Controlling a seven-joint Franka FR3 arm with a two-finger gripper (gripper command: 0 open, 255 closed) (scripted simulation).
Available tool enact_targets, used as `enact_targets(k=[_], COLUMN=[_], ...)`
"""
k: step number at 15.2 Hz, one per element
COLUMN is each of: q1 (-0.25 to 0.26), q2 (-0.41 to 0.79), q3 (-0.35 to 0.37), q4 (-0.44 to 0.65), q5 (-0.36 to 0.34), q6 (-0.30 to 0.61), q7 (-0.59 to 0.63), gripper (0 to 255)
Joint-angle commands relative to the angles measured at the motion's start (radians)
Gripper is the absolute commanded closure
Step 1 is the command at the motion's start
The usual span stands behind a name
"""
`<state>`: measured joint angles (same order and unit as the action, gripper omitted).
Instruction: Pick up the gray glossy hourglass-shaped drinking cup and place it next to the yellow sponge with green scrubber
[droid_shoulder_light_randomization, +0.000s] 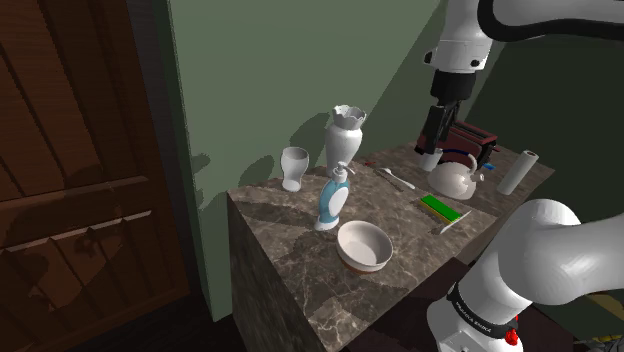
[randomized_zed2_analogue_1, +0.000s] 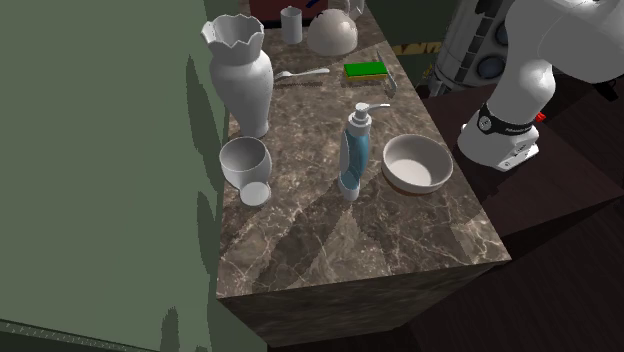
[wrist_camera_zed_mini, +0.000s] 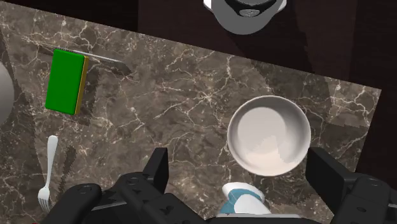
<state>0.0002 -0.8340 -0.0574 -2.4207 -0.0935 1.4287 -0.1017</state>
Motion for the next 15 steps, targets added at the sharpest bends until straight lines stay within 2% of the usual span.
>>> enact_targets(k=[1, 8, 15], q1=[0.000, 0.011, 0.024], q2=[0.000, 0.215, 0.461], q3=[0.000, -0.029, -0.053], q4=[0.000, 0.009, 0.087], q5=[0.000, -0.011, -0.007], q6=[0.000, 0.242, 0.446], q7=[0.000, -0.021, -0.048], gripper=[0, 0, 0])
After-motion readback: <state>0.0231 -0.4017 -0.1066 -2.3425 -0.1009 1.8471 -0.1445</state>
